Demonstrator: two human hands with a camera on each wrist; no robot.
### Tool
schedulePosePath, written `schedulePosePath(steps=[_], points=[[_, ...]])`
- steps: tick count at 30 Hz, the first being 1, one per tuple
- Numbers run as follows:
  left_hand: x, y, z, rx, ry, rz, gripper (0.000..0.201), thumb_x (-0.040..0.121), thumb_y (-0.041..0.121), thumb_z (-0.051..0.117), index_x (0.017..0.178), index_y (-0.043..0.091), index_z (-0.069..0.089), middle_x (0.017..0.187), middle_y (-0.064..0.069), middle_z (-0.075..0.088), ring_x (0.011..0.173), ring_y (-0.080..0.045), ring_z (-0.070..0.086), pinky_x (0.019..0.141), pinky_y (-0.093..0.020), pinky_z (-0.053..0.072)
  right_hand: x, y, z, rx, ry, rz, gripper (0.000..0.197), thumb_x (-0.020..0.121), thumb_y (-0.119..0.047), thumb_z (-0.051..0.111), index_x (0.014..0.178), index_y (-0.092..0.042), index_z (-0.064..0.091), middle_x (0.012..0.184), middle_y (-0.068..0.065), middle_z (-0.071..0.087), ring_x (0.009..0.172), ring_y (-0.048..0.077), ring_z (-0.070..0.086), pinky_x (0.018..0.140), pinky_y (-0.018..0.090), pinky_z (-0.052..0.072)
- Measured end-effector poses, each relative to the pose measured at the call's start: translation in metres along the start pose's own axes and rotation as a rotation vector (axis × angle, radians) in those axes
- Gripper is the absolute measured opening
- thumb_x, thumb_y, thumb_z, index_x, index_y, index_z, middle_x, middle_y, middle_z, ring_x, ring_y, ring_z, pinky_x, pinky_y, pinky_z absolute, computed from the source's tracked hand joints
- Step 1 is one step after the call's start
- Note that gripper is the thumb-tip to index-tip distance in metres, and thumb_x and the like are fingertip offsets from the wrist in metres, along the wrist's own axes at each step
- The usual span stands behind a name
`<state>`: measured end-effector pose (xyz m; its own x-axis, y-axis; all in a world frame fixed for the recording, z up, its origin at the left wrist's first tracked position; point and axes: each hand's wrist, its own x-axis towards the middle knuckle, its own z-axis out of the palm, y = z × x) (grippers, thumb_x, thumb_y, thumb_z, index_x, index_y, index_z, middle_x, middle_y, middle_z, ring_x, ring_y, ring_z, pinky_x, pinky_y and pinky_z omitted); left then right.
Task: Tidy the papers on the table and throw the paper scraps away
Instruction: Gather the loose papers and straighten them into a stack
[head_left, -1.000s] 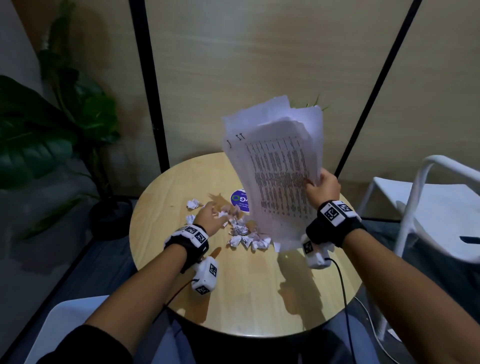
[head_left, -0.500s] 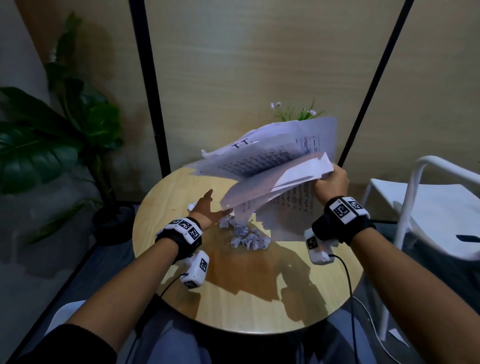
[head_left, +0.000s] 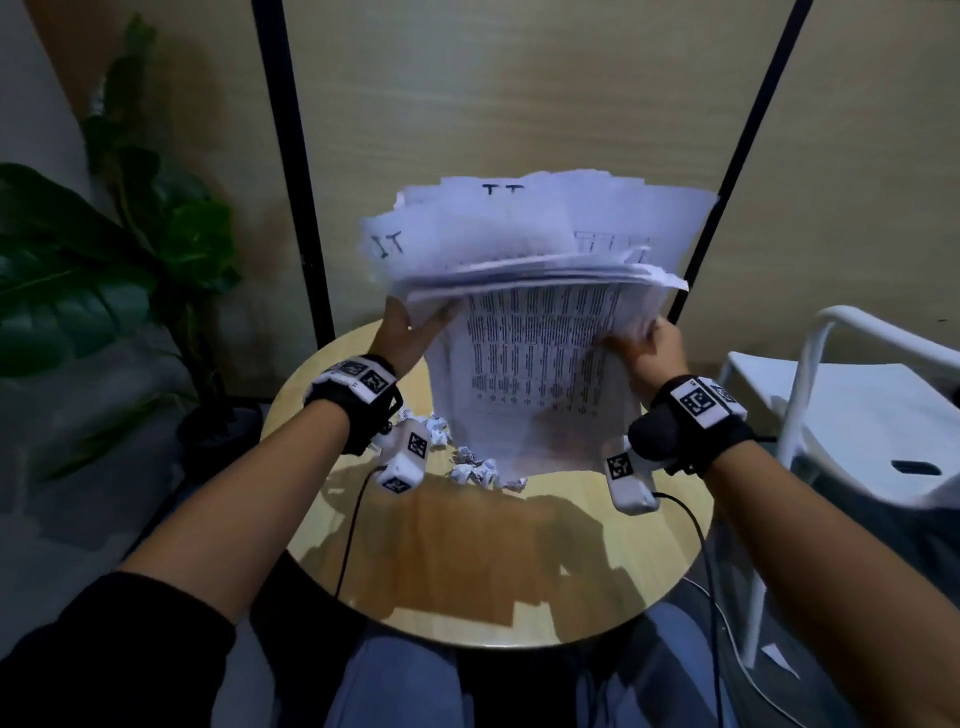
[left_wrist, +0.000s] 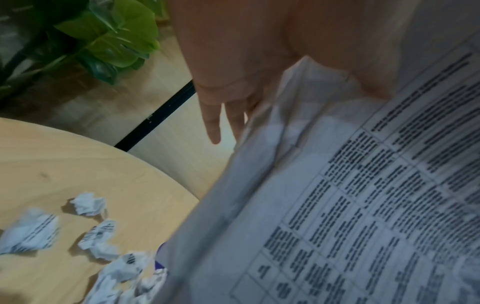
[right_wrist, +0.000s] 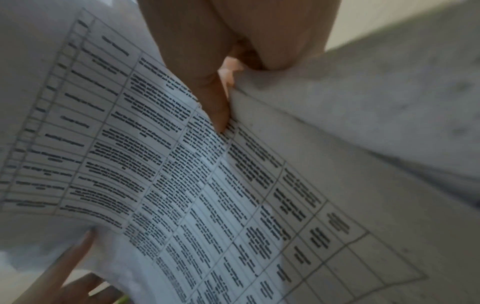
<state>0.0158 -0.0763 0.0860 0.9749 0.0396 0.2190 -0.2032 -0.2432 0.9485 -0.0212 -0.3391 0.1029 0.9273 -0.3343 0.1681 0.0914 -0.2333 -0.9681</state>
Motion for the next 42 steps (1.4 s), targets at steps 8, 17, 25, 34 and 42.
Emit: schedulePosePath(steps=[8, 17, 25, 34, 42], points=[[-0.030, 0.021, -0.013, -0.030, 0.073, 0.090, 0.073, 0.081, 0.005, 0.069, 0.139, 0.001, 0.027, 0.142, -0.016, 0.043, 0.131, -0.026, 0.042, 0.107, -0.036, 0.039, -0.028, 0.009, 0.011, 0.070, -0.061, 0.025, 0.033, 0.069, 0.007, 0.074, 0.100, 0.000, 0.065, 0.099, 0.014, 0.066, 0.072, 0.021, 0.067, 0.086, 0.047, 0.054], [-0.094, 0.004, -0.009, 0.124, 0.054, 0.040, 0.081, 0.095, 0.017, 0.051, 0.148, 0.012, -0.011, 0.159, -0.008, 0.007, 0.145, -0.023, 0.015, 0.114, -0.032, 0.021, -0.079, 0.032, 0.015, 0.023, -0.162, -0.023, 0.036, 0.077, -0.010, 0.074, 0.110, 0.001, 0.063, 0.100, 0.006, 0.065, 0.087, 0.022, 0.065, 0.077, 0.035, 0.056], [-0.115, 0.007, -0.003, 0.106, 0.183, 0.115, 0.077, 0.093, 0.002, 0.049, 0.149, 0.019, -0.002, 0.154, -0.007, 0.026, 0.134, -0.026, 0.038, 0.098, -0.022, 0.028, -0.109, 0.036, 0.024, -0.154, -0.077, -0.235, 0.020, 0.091, -0.012, 0.058, 0.071, -0.012, 0.057, 0.060, -0.013, 0.064, 0.059, 0.002, 0.060, 0.054, 0.017, 0.042], [-0.142, -0.003, 0.023, 0.155, 0.129, 0.226, 0.077, 0.089, -0.011, 0.042, 0.148, 0.013, 0.001, 0.156, -0.008, 0.015, 0.144, -0.018, 0.019, 0.115, -0.023, 0.018, -0.133, 0.050, 0.041, -0.026, -0.015, -0.195, 0.012, 0.094, -0.013, 0.051, 0.093, -0.007, 0.062, 0.084, 0.007, 0.059, 0.079, 0.020, 0.055, 0.066, 0.025, 0.037], [-0.145, -0.010, 0.014, -0.098, 0.155, 0.139, 0.086, 0.082, -0.003, 0.062, 0.144, 0.024, 0.008, 0.138, 0.000, 0.034, 0.124, -0.013, 0.044, 0.106, -0.029, 0.038, -0.126, 0.057, 0.012, 0.093, -0.033, -0.131, 0.065, 0.062, -0.039, 0.080, 0.116, -0.020, 0.049, 0.112, -0.001, 0.063, 0.106, 0.020, 0.061, 0.087, 0.038, 0.052]])
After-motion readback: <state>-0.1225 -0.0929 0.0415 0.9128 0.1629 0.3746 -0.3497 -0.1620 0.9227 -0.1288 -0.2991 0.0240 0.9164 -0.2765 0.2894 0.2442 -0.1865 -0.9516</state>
